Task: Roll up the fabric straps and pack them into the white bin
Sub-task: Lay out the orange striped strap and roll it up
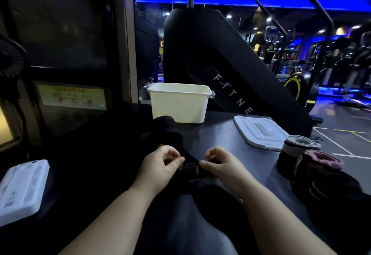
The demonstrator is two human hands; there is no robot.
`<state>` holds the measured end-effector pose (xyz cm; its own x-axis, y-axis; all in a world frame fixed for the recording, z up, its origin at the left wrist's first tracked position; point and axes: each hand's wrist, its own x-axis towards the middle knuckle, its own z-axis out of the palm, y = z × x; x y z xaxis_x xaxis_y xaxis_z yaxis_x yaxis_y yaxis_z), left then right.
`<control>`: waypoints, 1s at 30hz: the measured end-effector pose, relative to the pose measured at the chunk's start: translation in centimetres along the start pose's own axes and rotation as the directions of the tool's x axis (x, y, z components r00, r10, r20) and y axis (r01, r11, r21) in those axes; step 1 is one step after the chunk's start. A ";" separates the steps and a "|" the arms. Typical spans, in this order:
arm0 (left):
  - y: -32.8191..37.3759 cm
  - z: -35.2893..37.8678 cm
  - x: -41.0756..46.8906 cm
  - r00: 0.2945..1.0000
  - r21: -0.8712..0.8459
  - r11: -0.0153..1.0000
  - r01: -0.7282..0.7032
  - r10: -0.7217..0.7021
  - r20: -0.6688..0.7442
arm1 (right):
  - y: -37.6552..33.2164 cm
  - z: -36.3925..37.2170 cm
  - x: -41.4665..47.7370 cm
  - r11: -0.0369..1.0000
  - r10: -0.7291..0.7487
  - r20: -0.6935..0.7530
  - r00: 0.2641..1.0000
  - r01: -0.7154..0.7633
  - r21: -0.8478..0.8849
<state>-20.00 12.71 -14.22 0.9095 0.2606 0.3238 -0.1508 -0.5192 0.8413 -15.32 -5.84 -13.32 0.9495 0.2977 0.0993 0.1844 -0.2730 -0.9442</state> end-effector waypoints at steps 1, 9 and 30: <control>-0.2 -0.2 0.2 0.998 0.076 0.997 -0.012 0.016 -0.057 | -0.1 -0.7 -0.2 0.999 0.022 -0.003 1.000 -0.022 0.032; 0.1 -0.7 -0.5 0.996 0.373 0.928 0.009 -0.041 0.076 | 0.4 -4.7 -0.6 0.931 0.156 -0.104 0.982 -0.181 -0.316; -1.8 0.3 1.5 0.999 0.410 0.912 -0.024 0.033 -0.016 | 1.1 0.4 0.9 0.724 -0.025 0.019 1.000 0.031 -0.690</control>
<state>-18.24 13.75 -15.36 0.8977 0.2562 0.3585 0.0000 -0.8136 0.5815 -14.36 -5.50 -14.44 0.9397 0.3214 0.1168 0.3378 -0.8192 -0.4636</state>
